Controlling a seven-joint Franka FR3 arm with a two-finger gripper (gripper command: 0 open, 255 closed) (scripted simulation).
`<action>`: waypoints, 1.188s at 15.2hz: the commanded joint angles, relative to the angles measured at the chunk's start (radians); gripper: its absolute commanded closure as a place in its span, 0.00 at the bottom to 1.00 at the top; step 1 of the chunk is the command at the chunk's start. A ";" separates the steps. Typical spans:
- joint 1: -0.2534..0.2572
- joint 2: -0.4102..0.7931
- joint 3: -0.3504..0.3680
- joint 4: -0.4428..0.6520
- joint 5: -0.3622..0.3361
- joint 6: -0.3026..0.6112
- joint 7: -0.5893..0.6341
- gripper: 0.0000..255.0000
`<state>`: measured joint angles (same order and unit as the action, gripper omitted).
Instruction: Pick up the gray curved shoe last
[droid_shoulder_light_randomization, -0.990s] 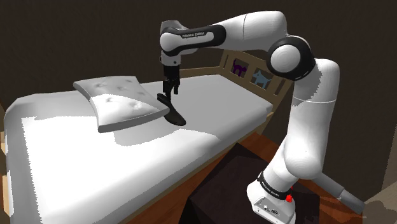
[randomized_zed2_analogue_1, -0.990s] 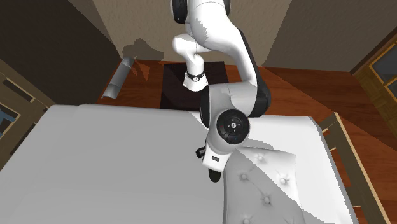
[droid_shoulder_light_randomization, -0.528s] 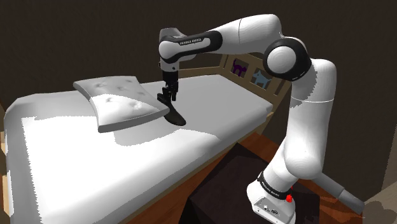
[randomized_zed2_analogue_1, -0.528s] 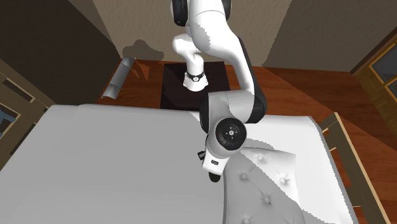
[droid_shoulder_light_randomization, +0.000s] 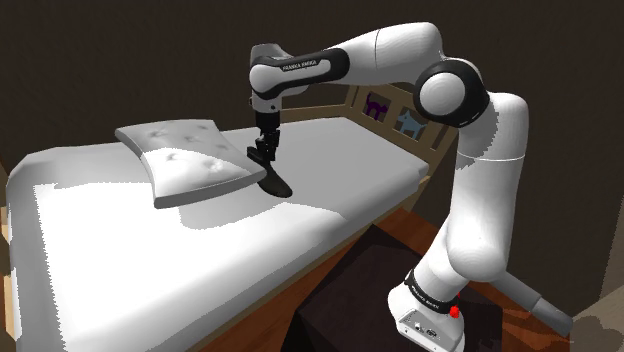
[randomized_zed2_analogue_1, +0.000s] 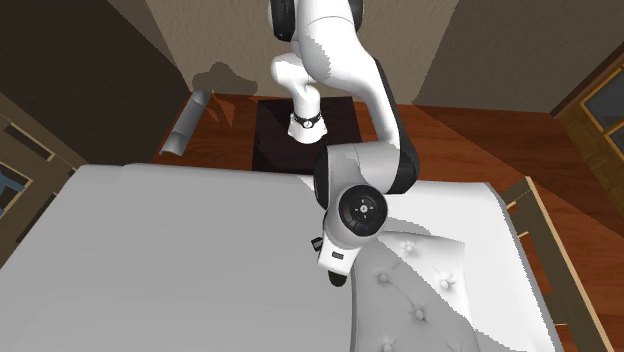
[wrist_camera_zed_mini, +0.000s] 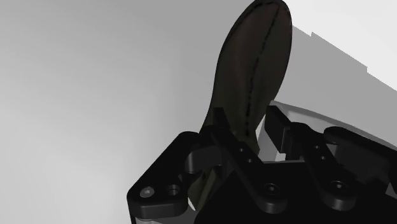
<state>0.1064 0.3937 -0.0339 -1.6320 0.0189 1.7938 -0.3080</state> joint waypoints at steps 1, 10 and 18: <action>0.000 -0.001 0.000 -0.004 0.000 0.002 0.000 1.00; 0.000 -0.032 -0.001 0.073 -0.001 -0.106 0.001 1.00; 0.000 -0.043 -0.001 0.139 -0.002 -0.183 0.002 1.00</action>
